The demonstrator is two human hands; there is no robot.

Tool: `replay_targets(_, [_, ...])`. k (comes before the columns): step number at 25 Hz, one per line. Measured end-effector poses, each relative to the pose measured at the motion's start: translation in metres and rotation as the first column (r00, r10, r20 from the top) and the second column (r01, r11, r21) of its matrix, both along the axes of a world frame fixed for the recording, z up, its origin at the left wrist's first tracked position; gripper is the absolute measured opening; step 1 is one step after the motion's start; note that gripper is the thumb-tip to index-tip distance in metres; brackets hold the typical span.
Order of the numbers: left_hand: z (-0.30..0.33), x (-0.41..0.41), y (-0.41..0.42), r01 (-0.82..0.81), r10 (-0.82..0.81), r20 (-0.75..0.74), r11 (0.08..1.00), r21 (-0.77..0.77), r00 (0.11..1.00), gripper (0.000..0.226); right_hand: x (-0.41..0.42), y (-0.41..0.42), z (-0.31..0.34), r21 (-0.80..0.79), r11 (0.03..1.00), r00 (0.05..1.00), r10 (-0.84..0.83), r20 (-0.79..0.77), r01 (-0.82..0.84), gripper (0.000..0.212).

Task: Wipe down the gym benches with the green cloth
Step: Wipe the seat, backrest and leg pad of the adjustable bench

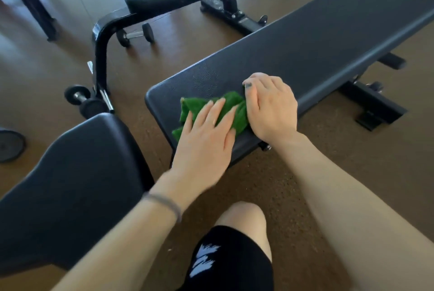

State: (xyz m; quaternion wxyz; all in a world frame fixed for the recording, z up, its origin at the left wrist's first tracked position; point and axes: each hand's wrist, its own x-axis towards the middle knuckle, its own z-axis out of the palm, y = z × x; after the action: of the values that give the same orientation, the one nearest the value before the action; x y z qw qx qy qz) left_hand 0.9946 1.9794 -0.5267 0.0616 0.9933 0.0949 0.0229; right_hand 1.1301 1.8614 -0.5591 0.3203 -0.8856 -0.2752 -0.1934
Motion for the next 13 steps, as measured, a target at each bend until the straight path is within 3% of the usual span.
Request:
replay_targets(3, [-0.002,-0.025,0.005,0.053,-0.053,-0.045,0.999,0.003,0.998,0.056,0.001,0.000,0.001,-0.020,1.000,1.000,-0.011,-0.014,0.011,0.048])
replay_targets(8, [0.006,0.052,0.016,0.095,-0.098,-0.073,0.994,-0.049,0.992,0.052,0.003,0.002,0.017,-0.039,0.999,0.980,-0.028,-0.197,0.020,0.056])
replay_targets(13, [0.006,0.111,0.003,0.148,-0.158,-0.116,0.985,-0.087,0.981,0.054,0.042,-0.048,0.036,-0.032,0.970,0.946,-0.242,-0.214,0.241,0.050])
